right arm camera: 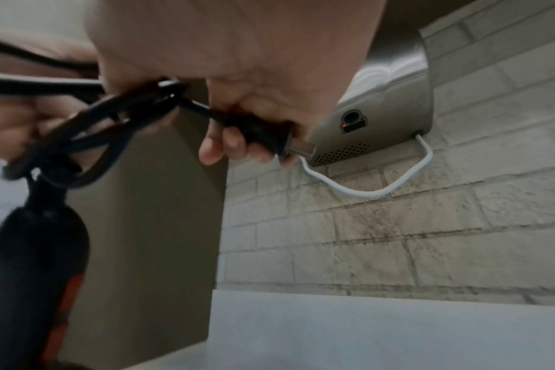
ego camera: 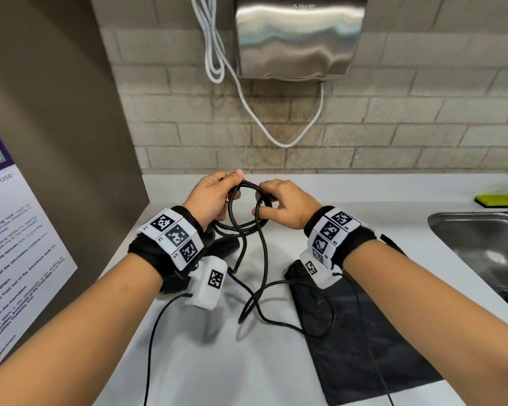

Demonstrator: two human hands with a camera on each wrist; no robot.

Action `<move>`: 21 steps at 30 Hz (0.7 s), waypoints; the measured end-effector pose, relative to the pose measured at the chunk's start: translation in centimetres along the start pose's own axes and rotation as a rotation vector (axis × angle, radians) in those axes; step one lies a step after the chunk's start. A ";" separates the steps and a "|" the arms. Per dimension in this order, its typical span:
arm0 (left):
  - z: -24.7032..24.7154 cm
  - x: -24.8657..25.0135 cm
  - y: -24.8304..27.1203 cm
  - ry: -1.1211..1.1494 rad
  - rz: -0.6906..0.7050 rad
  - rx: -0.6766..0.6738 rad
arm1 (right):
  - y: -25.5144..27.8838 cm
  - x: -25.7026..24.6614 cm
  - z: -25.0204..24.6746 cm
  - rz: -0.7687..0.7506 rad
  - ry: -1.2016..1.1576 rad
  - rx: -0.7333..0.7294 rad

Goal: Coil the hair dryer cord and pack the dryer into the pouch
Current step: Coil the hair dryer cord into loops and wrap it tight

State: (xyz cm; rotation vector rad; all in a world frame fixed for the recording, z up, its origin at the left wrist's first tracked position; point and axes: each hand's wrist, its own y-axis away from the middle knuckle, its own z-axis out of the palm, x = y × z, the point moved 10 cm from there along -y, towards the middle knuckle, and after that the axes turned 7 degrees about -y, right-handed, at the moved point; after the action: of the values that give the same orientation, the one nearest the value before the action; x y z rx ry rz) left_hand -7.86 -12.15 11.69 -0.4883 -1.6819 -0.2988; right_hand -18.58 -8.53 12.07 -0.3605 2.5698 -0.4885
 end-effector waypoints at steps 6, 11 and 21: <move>-1.9 0.3 -0.2 0.056 -0.026 0.061 | 1.6 -0.1 0.2 -0.024 0.196 -0.043; -2.3 0.5 0.6 0.000 -0.015 0.050 | 3.3 9.1 -2.5 0.563 0.249 0.125; -3.2 0.7 0.9 0.022 -0.001 0.050 | 9.6 15.9 2.0 1.026 0.182 -0.103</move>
State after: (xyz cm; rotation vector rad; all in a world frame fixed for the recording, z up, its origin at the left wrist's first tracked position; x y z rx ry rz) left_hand -4.74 -12.70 12.83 -0.4456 -1.6644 -0.2610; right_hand -32.49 -5.77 -0.14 0.9724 2.5294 0.0026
